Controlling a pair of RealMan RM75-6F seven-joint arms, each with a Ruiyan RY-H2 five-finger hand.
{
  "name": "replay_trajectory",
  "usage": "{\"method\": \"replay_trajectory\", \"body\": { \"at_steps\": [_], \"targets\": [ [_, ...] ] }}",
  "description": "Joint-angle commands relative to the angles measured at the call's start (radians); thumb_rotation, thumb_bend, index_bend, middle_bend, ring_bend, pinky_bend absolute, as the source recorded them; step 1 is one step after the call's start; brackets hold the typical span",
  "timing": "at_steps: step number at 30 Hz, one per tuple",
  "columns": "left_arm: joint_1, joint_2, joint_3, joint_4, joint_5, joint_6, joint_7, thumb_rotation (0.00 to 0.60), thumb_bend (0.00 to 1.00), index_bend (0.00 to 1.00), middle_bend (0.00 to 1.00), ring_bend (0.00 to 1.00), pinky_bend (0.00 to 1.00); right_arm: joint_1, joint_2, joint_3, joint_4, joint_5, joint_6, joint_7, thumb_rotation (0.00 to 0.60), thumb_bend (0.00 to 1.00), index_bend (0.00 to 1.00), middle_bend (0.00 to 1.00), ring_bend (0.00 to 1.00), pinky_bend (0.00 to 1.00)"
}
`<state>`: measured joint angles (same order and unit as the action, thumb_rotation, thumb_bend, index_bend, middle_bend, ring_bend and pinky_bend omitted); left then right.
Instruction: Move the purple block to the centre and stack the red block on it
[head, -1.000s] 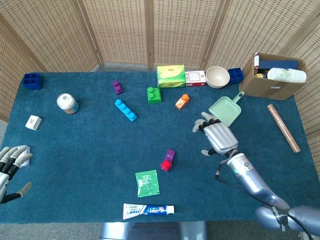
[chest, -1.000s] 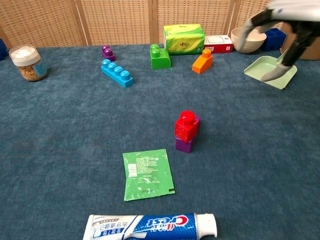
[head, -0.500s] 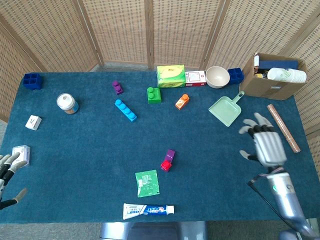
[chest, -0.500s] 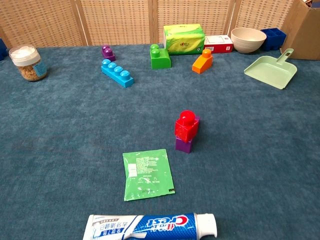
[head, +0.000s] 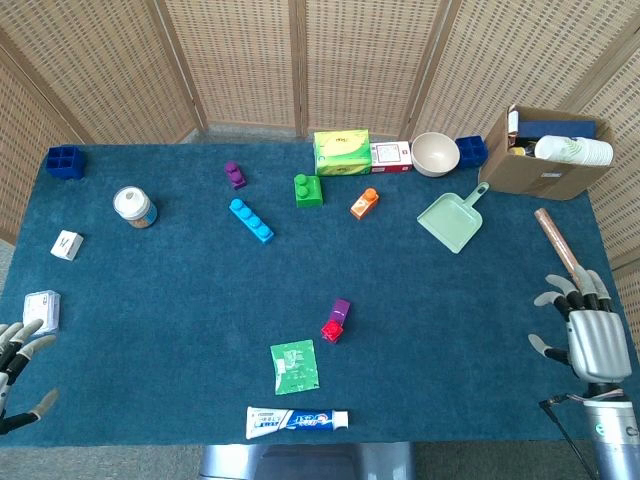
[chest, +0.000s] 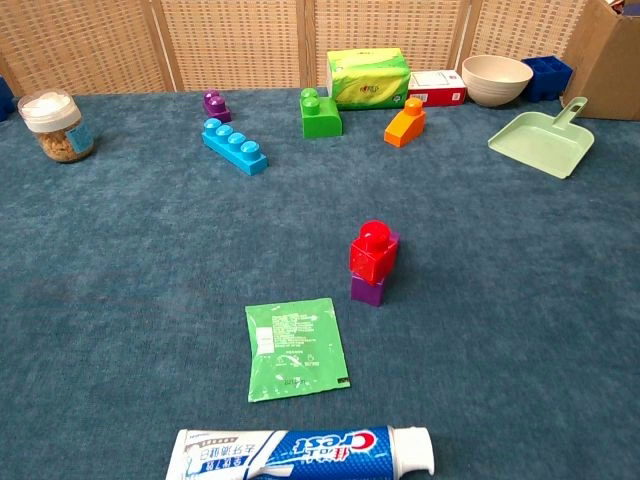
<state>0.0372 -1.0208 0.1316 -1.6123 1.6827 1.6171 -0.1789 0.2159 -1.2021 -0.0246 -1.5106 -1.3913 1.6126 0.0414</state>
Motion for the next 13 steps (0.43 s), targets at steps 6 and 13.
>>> {"method": "replay_trajectory", "body": {
  "at_steps": [6, 13],
  "targets": [
    [-0.005, 0.005, -0.009, -0.051, 0.008, -0.011, 0.05, 0.6, 0.34, 0.2, 0.11, 0.0, 0.0, -0.029, -0.003, 0.021, 0.026, -0.032, -0.012, 0.033, 0.6, 0.09, 0.44, 0.26, 0.02, 0.08],
    [-0.014, -0.008, -0.028, -0.059, -0.019, -0.028, 0.018, 0.6, 0.34, 0.2, 0.08, 0.0, 0.0, -0.028, -0.002, 0.04, 0.002, -0.05, -0.039, -0.008, 0.6, 0.09, 0.45, 0.26, 0.02, 0.08]
  ]
}}
